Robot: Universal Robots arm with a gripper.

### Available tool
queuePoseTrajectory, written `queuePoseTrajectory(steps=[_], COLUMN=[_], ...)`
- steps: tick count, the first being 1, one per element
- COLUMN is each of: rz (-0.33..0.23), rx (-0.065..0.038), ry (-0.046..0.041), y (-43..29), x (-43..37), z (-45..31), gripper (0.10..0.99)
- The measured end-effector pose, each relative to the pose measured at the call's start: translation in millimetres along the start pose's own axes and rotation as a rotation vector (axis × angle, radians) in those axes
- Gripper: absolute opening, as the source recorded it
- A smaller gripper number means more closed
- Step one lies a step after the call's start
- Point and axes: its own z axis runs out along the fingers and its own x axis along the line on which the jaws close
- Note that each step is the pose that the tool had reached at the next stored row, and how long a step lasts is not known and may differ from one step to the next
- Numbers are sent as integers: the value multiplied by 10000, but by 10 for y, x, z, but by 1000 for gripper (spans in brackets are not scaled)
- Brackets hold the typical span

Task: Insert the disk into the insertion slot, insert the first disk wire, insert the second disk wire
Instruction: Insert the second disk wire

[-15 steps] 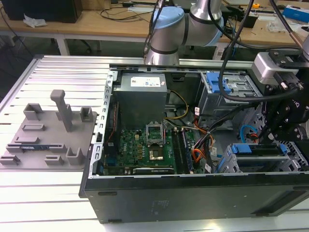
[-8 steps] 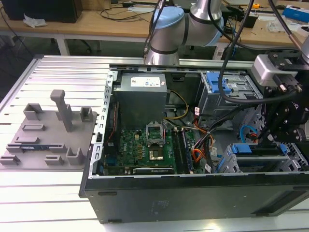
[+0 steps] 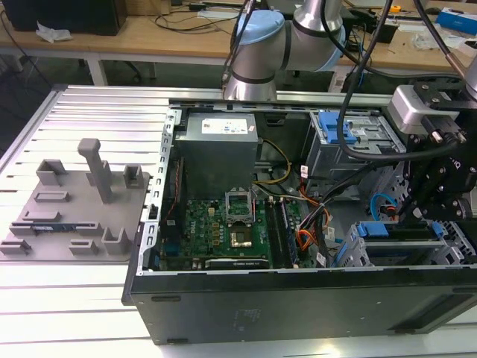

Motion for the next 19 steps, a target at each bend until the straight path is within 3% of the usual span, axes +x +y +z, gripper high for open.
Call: queuePoseTrajectory(steps=[19], rz=[-9], rx=[-10], ry=[1], y=[-10], x=[-1], z=[46], gripper=[161])
